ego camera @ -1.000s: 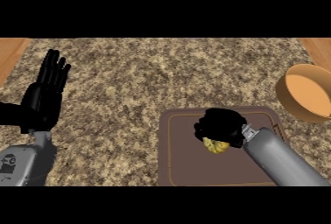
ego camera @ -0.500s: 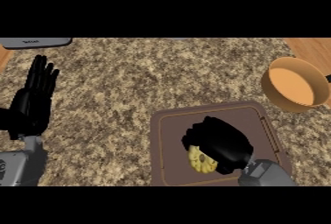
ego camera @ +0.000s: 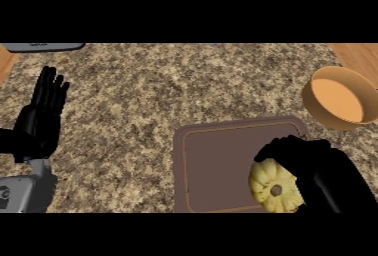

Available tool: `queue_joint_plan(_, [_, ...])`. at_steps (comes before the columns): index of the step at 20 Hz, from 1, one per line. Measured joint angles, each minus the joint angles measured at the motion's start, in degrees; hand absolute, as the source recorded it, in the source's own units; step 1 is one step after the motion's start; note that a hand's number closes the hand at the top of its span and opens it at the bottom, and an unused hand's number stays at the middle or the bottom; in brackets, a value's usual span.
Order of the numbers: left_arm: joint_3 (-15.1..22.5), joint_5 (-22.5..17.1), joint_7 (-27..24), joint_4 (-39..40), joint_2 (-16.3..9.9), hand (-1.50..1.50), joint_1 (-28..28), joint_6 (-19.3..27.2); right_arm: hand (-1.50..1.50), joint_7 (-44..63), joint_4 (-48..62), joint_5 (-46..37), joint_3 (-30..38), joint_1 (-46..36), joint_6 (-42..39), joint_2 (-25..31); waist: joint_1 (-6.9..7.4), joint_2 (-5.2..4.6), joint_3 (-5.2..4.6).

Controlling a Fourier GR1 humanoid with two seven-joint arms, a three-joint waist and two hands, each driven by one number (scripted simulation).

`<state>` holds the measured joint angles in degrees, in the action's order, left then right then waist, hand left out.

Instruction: Pick the squash from the tray and place it in the pot

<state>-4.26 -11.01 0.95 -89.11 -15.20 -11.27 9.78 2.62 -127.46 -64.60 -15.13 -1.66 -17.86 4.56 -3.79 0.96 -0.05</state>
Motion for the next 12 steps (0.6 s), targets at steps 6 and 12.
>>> queue_joint_plan(6, [0.6,0.0,0.7,-0.1,0.4,0.0,-1.5,-0.6,1.5,4.8,-7.2,2.2,13.9,-2.2,-2.6,0.3,1.93,-0.58,0.04])
queue_joint_plan(12, [1.2,0.3,1.8,-1.7,0.9,0.0,-1.7,-0.7,1.5,2.5,-2.9,12.3,34.6,-8.9,-8.6,7.0,2.84,-0.76,0.09])
